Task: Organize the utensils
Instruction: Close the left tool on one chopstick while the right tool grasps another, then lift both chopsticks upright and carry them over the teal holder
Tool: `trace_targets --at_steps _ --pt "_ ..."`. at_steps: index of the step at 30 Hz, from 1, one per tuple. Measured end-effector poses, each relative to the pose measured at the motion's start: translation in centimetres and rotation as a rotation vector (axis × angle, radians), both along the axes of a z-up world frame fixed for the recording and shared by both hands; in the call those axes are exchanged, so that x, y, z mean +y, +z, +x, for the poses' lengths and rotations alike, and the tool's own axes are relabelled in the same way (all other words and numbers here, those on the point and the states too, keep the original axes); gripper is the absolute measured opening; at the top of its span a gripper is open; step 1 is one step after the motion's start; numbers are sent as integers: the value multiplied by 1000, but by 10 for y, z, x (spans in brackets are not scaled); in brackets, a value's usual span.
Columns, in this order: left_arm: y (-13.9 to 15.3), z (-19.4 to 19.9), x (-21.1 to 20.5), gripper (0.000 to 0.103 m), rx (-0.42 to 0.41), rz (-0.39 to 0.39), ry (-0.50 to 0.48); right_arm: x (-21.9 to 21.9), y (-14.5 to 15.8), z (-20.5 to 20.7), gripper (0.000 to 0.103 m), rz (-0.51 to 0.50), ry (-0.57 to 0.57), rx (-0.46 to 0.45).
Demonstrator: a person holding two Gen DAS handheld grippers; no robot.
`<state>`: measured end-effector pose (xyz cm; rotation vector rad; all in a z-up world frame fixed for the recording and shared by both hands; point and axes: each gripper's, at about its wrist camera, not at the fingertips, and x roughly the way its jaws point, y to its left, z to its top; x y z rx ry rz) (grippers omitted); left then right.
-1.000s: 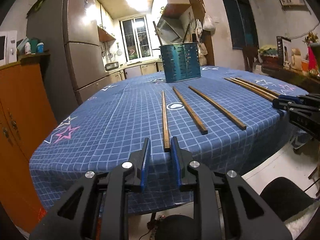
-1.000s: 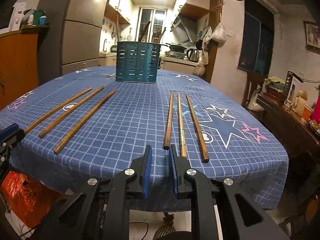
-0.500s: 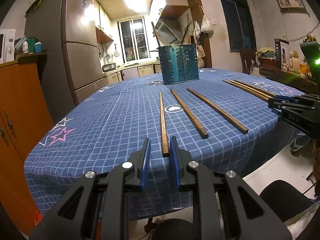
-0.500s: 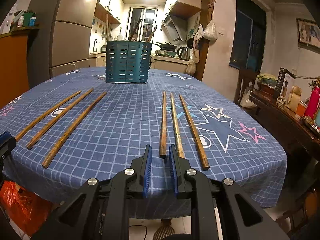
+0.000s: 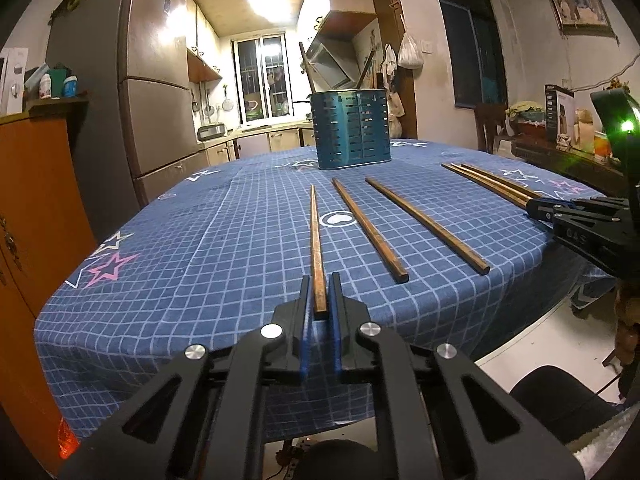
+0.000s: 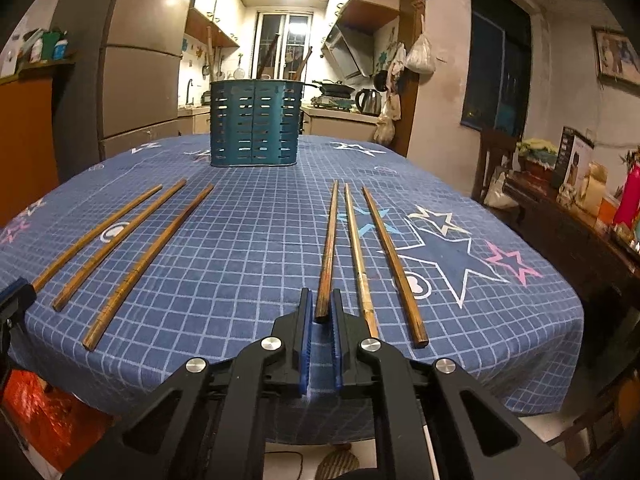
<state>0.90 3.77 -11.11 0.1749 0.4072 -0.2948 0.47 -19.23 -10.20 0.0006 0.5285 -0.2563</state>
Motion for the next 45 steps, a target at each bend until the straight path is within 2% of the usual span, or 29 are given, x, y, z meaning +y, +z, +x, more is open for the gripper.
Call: trace_targets --at_steps 9,15,21,29,36,45 --pt "-1 1 3 6 7 -45 2 -4 0 2 8 48 7 3" --pt "0 0 7 5 16 -46 0 -6 1 -4 8 76 24 3" --pt "17 -8 14 5 -4 -50 18 -5 8 -17 8 82 67 6" --pt "49 -18 20 5 -68 -55 44 3 46 -44 7 8 155 -79" --pt "86 -21 21 5 -115 -96 35 -5 86 -53 7 -2 201 -161" --pt "135 -2 31 5 -101 -206 35 -5 127 -49 7 -33 283 -230"
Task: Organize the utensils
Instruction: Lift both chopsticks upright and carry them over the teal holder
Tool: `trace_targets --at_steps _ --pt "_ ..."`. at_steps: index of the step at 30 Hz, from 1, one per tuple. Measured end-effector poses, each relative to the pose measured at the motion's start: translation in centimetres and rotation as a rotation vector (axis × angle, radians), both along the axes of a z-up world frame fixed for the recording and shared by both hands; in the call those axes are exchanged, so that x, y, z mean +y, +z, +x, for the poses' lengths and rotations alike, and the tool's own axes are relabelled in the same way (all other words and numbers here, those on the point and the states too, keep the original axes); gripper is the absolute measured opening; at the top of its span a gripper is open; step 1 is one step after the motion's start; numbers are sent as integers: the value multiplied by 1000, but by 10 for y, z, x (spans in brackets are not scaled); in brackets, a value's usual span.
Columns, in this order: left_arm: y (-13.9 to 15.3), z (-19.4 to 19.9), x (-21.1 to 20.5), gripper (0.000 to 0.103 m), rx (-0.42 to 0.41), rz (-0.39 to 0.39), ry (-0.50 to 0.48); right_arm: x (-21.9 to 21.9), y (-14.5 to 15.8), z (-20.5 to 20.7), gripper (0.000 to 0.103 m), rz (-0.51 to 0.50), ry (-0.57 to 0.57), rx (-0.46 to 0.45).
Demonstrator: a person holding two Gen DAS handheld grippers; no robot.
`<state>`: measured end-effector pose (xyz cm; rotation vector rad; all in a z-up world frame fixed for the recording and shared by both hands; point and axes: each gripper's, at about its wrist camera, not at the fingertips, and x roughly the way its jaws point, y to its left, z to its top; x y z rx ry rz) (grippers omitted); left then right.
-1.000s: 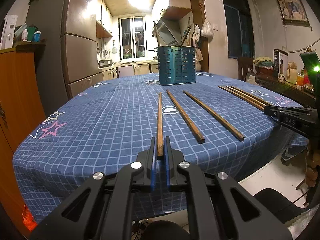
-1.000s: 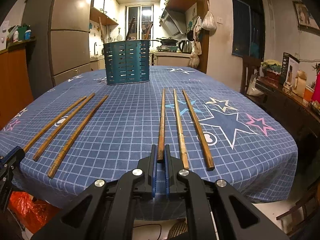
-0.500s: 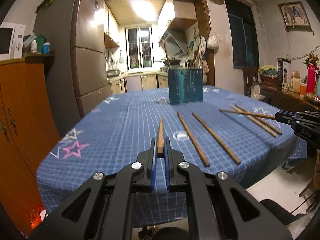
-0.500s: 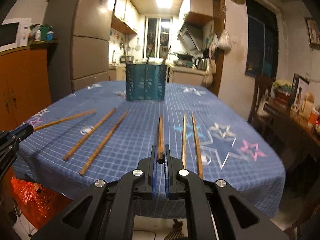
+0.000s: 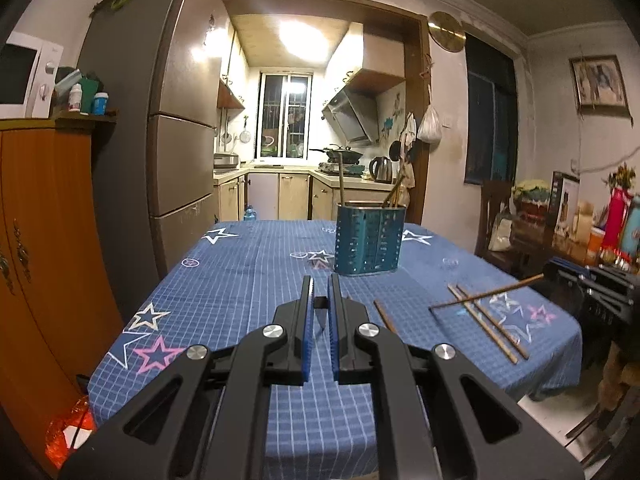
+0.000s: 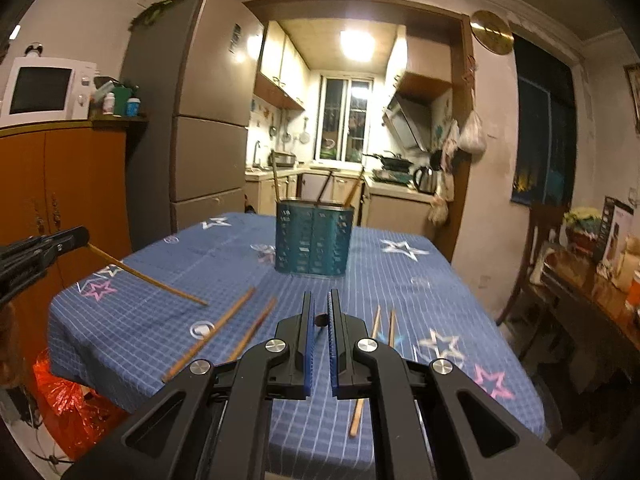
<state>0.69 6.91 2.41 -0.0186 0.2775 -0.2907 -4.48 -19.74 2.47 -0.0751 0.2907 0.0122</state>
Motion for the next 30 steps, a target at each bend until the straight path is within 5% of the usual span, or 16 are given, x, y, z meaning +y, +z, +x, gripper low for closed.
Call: trace_targets --at_steps 14,30 --pt "50 32 -9 5 25 3 -26 -8 57 37 8 24 112 3" --pt "77 61 -25 5 54 -29 -71 -9 87 67 8 66 187 57"
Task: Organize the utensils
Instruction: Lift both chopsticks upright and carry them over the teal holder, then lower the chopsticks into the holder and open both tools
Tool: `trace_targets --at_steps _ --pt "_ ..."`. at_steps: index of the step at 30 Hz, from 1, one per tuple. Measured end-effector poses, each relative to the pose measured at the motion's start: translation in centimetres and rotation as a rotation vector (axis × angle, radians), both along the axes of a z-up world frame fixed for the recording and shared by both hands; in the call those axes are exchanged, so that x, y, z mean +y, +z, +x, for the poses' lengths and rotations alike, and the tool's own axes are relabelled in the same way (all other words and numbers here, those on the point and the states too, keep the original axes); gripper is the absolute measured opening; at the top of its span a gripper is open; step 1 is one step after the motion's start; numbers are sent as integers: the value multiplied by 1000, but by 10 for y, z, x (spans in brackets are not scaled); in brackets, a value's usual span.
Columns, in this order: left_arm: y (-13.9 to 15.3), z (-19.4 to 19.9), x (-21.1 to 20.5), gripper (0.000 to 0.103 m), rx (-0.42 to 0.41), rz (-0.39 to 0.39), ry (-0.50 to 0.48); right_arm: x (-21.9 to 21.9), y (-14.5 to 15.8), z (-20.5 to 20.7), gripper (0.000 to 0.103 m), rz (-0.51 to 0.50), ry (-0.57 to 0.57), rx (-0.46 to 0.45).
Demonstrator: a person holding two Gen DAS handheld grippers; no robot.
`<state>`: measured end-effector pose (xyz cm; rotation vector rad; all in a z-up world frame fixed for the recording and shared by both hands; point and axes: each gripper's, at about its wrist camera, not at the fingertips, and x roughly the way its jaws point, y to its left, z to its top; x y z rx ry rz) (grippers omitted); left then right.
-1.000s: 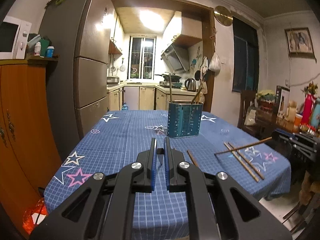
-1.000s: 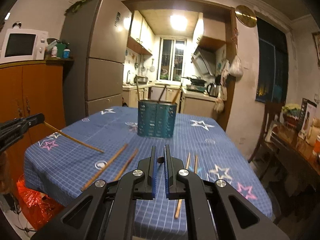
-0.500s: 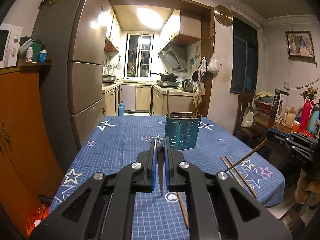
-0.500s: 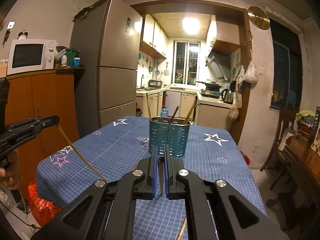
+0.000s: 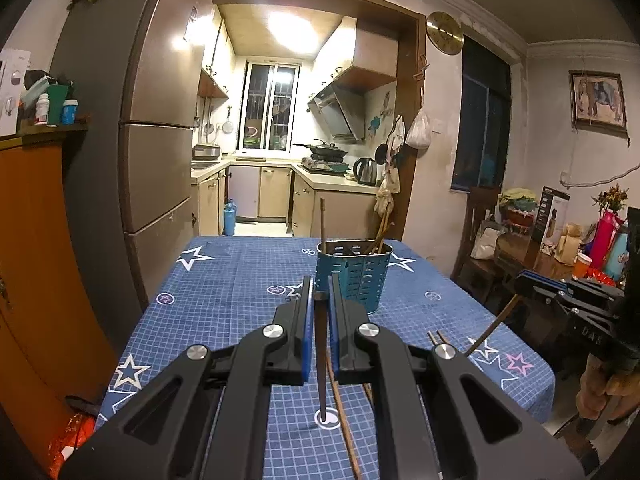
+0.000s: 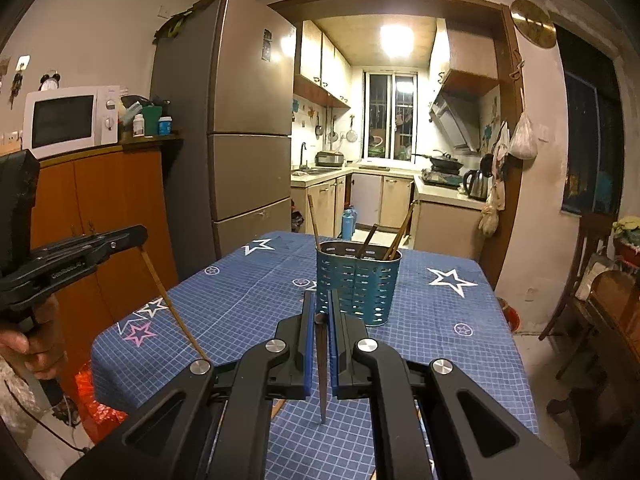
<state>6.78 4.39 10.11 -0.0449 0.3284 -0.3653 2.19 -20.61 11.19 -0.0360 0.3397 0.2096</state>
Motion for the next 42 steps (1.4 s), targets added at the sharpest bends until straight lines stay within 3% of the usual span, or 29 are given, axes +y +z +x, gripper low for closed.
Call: trace_targets --at_steps 9,14,19,26,30,37,42 --pt "30 36 -21 5 -14 -29 -50 -14 37 22 8 55 16 5" --pt "58 61 -39 5 -65 -30 -61 -26 65 47 8 78 -1 -3" --pt "84 86 -60 5 -140 -13 -49 -37 96 86 8 73 -33 -14" --pt "112 136 -79 5 -176 -42 -25 -48 132 144 8 85 -96 -42" --pt "116 166 -87 5 -160 -62 -27 -45 144 170 7 67 -132 -93" --pt "107 206 -112 5 -182 28 6 -48 149 223 7 98 -149 -149" --pt "95 230 -112 5 -150 11 13 -45 143 255 7 105 -161 -151"
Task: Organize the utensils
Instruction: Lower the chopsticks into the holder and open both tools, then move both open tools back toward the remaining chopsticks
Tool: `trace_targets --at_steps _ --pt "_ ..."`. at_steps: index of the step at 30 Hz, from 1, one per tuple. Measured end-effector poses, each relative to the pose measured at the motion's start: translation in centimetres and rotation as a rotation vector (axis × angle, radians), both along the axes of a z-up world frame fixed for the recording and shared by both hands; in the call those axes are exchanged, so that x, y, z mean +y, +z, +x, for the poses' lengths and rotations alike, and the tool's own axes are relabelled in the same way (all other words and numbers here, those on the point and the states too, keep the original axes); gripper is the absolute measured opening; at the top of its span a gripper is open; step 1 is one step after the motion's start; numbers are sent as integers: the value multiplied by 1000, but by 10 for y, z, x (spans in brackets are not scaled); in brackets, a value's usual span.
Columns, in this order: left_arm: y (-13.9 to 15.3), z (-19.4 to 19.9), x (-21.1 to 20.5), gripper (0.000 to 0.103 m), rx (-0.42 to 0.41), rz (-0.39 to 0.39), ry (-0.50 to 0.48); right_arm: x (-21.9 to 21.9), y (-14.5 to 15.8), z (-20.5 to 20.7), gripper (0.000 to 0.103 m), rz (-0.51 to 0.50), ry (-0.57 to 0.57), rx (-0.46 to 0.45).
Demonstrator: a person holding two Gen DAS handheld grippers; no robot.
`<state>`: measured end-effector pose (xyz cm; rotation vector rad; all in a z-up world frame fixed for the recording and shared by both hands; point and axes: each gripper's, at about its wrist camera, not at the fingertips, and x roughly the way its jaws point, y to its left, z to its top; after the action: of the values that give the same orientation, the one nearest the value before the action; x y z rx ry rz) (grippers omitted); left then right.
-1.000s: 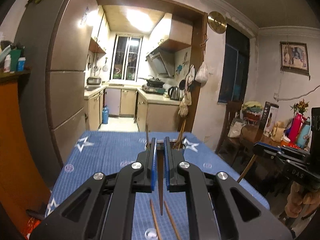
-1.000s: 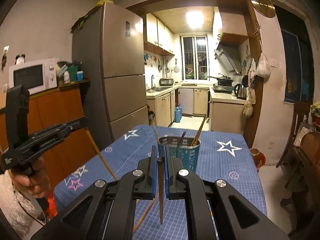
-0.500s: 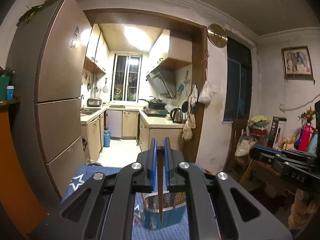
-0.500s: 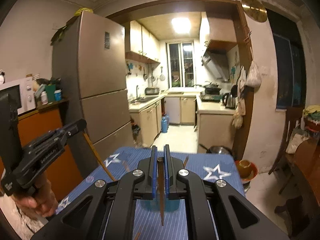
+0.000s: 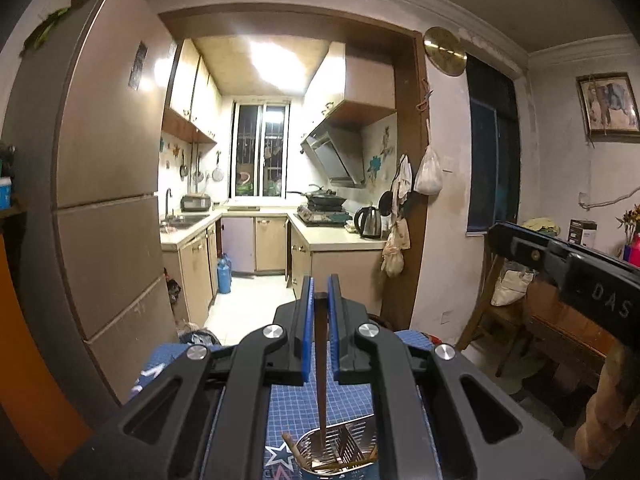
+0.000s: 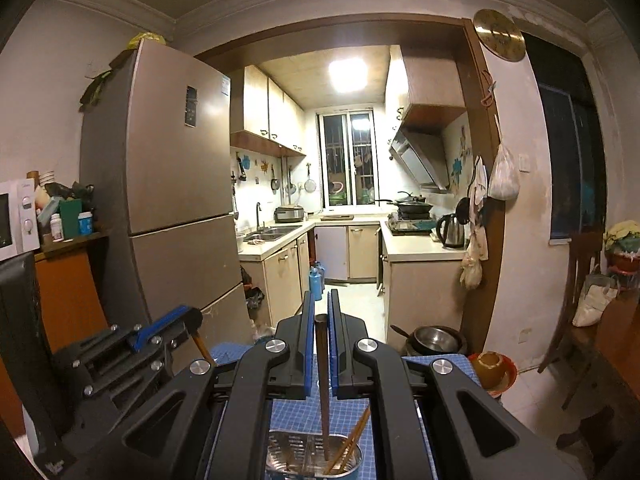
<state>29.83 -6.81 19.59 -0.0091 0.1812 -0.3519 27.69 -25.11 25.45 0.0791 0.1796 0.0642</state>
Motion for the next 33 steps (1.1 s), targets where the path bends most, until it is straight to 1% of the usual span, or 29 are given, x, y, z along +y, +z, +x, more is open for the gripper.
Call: trace_targets --at_steps 2,6,10,13,15,17,20,23,24,26,30,33 --pt "-8 7 0 5 14 -5 1 0 -6 11 7 8 -5 15" --pt "-22 15 2 5 34 4 0 -4 -28 32 7 25 -14 53" --pt "-39 25 4 5 68 -6 6 -3 -50 47 7 47 -10 103" --pt "-51 31 3 5 103 -5 -10 2 -69 58 7 44 20 159" --pt "-56 33 4 7 132 -8 -12 6 -80 65 8 31 26 212" --pt "-57 32 9 16 141 -22 -19 7 -84 65 9 33 10 234" --pt "-50 23 19 16 116 -53 -12 2 -80 54 9 40 -4 215" --pt "-33 6 39 16 71 -121 0 -3 -71 37 9 37 -15 186" --pt "-25 -4 49 16 53 -152 6 -5 -67 27 9 41 -14 174" --pt "-14 -24 65 16 11 -184 18 -11 -63 13 9 53 -10 163" --pt "-2 -68 85 16 -64 -169 59 -19 -55 -38 9 76 9 142" --pt "-1 -108 98 17 -112 -117 74 -21 -49 -92 9 68 47 110"
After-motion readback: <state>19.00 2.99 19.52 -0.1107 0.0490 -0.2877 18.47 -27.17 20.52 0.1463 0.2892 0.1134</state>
